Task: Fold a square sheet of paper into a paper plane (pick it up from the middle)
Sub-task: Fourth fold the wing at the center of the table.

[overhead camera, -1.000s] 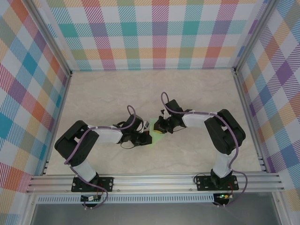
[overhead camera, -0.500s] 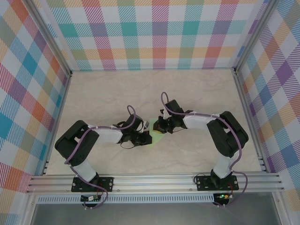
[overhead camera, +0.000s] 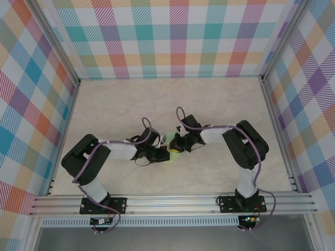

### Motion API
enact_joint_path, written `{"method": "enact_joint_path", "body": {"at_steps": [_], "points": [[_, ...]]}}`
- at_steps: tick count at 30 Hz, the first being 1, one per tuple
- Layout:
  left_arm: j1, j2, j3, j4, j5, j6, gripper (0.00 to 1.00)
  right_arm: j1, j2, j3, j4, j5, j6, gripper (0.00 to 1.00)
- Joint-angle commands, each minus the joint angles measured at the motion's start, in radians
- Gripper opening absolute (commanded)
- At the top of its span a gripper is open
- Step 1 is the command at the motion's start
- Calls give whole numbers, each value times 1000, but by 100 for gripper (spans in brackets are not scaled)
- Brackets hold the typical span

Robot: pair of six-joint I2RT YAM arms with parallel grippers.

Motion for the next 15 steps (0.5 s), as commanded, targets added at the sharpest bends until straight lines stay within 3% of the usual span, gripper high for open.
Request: {"method": "enact_joint_path", "body": {"at_steps": [1, 15], "points": [[-2, 65, -64, -122, -105, 18, 1, -38, 38, 27, -2, 91, -16, 7], [-2, 70, -68, -116, -101, 17, 0, -127, 85, 84, -9, 69, -35, 8]]}}
